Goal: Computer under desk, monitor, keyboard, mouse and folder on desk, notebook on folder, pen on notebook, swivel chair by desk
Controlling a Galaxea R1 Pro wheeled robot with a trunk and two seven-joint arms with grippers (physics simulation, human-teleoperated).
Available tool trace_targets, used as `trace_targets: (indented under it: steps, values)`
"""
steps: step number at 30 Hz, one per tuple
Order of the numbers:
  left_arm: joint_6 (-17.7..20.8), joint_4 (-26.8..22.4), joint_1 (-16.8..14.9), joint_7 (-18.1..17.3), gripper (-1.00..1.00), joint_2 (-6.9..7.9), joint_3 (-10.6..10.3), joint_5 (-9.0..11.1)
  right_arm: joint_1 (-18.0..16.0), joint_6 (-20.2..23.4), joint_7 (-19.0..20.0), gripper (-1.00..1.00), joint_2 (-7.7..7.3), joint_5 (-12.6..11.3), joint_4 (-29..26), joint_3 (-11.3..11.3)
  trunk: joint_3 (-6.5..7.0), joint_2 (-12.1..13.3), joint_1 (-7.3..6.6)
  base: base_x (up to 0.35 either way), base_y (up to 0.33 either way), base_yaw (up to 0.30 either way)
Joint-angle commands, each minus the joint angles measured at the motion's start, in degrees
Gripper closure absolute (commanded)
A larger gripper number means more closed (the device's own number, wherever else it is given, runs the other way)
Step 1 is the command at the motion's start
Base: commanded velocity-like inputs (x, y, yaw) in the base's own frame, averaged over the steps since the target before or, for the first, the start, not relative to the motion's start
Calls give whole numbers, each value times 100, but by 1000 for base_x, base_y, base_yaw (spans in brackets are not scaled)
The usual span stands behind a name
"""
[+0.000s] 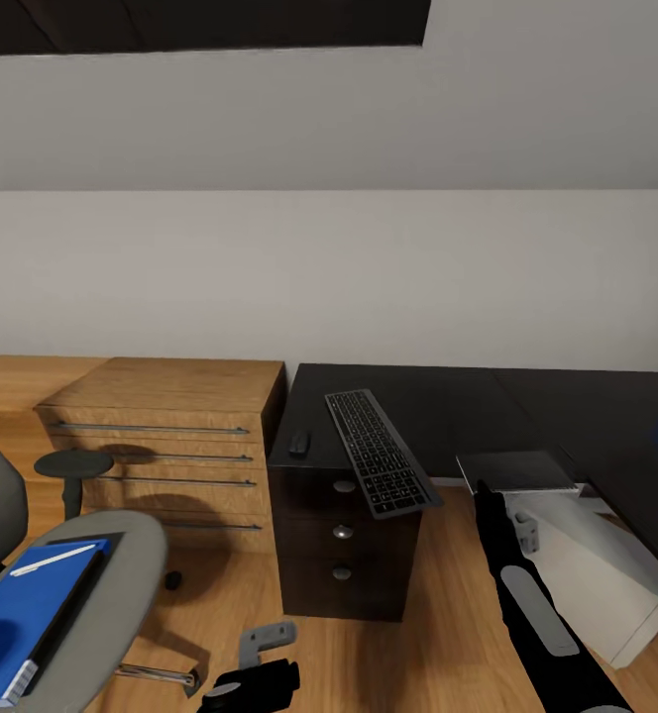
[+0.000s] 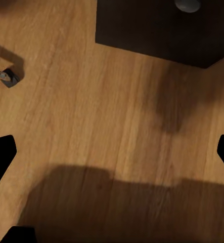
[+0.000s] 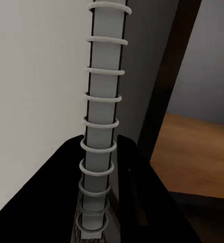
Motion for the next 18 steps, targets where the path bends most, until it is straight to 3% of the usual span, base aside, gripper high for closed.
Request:
trace_targets:
  steps: [1, 18]
  values:
    - [3, 10, -5, 59, -100, 5, -9, 61, -4, -27, 41, 100, -4, -64, 4, 19, -6, -3, -1, 42, 6, 0]
    - [-38, 141, -5, 72, -100, 20, -11, 39, -6, -26, 41, 100, -4, -70, 10, 116, -6, -3, -1, 44, 7, 0]
